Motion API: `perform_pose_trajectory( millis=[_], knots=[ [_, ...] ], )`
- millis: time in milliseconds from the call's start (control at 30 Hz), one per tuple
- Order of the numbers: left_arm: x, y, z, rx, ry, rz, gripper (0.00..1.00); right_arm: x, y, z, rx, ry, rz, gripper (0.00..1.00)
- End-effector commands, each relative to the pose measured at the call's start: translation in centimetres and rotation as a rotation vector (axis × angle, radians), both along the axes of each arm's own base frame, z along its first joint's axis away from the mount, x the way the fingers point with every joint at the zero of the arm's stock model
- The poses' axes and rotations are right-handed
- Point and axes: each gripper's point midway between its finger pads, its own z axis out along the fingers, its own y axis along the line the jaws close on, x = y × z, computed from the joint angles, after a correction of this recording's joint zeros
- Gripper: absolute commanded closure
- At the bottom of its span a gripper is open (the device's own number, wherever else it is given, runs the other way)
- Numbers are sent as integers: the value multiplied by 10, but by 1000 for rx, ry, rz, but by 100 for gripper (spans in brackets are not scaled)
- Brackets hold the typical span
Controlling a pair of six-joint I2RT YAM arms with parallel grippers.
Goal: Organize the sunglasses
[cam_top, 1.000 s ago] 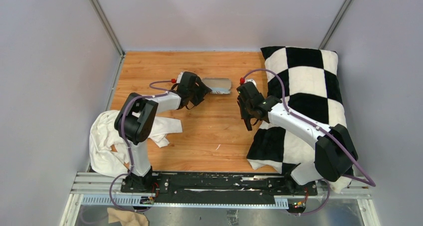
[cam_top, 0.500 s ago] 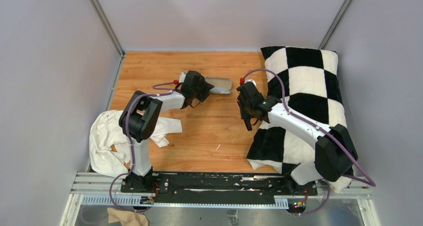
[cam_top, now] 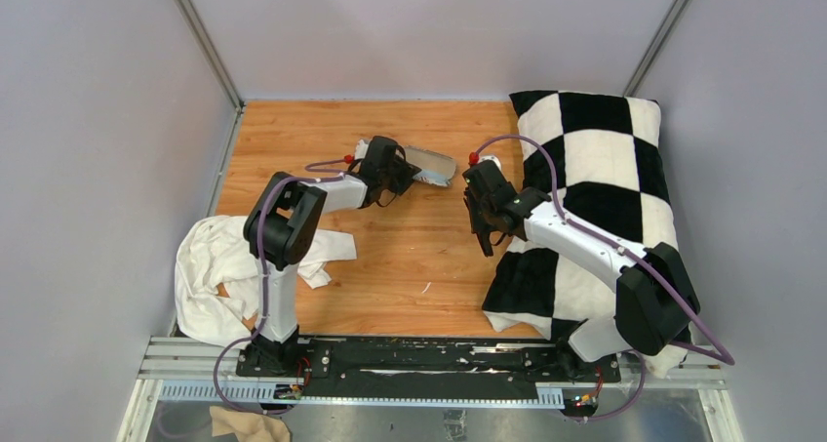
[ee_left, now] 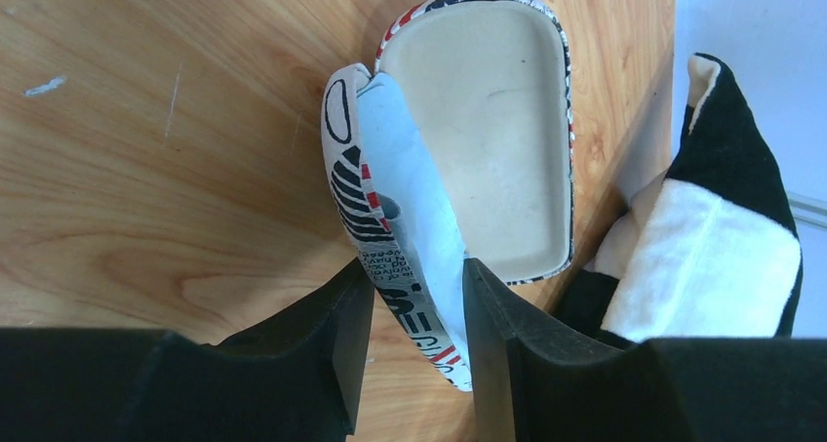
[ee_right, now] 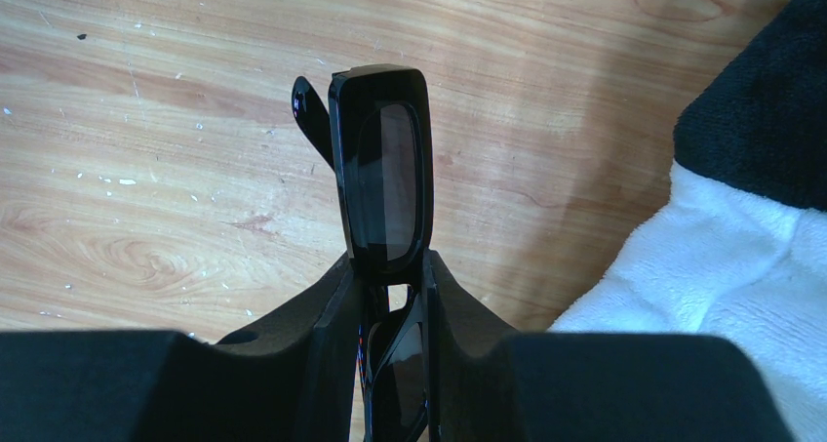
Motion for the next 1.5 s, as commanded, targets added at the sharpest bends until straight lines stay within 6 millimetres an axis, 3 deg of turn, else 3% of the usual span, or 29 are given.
perform_pose_trajectory(
  millis=[0, 167, 467, 800, 1033, 1200, 1367, 1467],
  knots=[
    [5, -7, 5, 5, -28, -21, 58, -7, -12, -1, -11, 16, -33, 81],
    [6, -12, 13, 9, -49, -58, 63, -6, -12, 1, -8, 9, -33, 80],
    [5, -17, 6, 4, -38, -95, 71, -7, -15, 8, -8, -12, -34, 81],
    [-8, -34, 13, -69, -35, -326, 77, -7, -16, 17, 4, -32, -30, 81],
    [-50, -45, 11, -101, -33, -576, 80, -5, -13, 31, 24, -55, -18, 81],
    [-85, -40, 3, -97, -23, -686, 80, -3, -7, 45, 55, -74, -1, 80],
    [-118, -17, -13, 36, 55, -779, 78, -1, 2, 54, 92, -77, 25, 81],
    [-130, -7, -12, 97, 73, -823, 76, -1, 10, 59, 123, -72, 44, 81]
  ],
)
